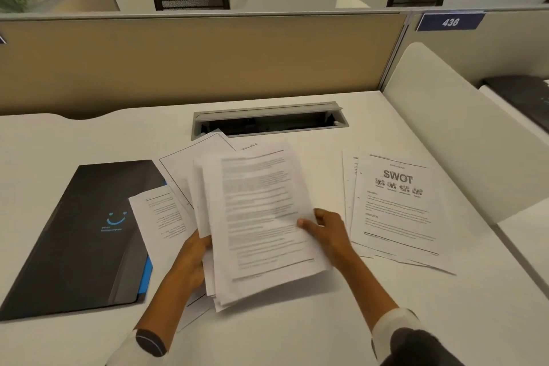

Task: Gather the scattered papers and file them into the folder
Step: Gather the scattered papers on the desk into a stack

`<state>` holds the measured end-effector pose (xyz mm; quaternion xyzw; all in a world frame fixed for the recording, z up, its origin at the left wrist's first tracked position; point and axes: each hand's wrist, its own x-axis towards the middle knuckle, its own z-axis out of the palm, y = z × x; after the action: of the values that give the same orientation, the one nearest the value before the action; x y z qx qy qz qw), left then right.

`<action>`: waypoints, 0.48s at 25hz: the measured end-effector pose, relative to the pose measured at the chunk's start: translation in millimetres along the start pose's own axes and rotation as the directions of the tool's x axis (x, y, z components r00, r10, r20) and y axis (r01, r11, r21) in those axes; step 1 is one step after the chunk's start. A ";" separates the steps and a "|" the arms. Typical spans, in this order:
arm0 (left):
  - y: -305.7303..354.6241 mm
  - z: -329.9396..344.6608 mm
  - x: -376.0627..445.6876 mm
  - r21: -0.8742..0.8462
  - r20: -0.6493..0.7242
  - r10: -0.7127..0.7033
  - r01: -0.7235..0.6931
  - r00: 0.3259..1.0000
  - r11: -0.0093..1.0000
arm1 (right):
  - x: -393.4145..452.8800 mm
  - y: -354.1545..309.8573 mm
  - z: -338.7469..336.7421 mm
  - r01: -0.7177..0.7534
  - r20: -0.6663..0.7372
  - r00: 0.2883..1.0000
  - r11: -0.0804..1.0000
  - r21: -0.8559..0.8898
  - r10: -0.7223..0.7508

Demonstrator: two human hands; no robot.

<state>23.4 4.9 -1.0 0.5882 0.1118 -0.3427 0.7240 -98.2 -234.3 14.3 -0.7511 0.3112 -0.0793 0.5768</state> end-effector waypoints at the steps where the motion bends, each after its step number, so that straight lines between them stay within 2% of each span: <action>1: -1.6 0.6 0.2 -0.012 -0.008 -0.021 0.021 1.000 1.000 | -1.4 2.1 7.1 0.012 0.018 1.000 0.999 -0.047 -0.011; 4: -2.7 0.2 2.6 -0.124 -0.015 -0.127 0.124 0.992 0.985 | -2.1 -1.3 21.8 0.027 0.047 0.999 0.993 -0.119 -0.021; 7: -4.0 -2.9 3.2 -0.020 -0.004 -0.080 0.080 0.997 0.997 | -1.7 -5.3 24.7 -0.004 0.024 1.000 0.994 -0.105 0.007; 10: -6.1 -4.6 2.4 -0.011 0.016 -0.048 0.048 0.999 0.999 | 5.0 0.3 -7.5 -0.079 -0.215 0.975 0.995 -0.060 0.064; 12: -3.5 -6.0 1.0 -0.017 0.000 -0.037 0.037 0.999 0.999 | 8.7 12.5 -46.1 -0.119 -0.424 0.906 0.964 -0.237 0.008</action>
<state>23.4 9.8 -6.0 0.5799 0.1259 -0.3550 0.7224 -118.0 -278.6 15.6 -0.7742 0.4599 -0.1789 0.3964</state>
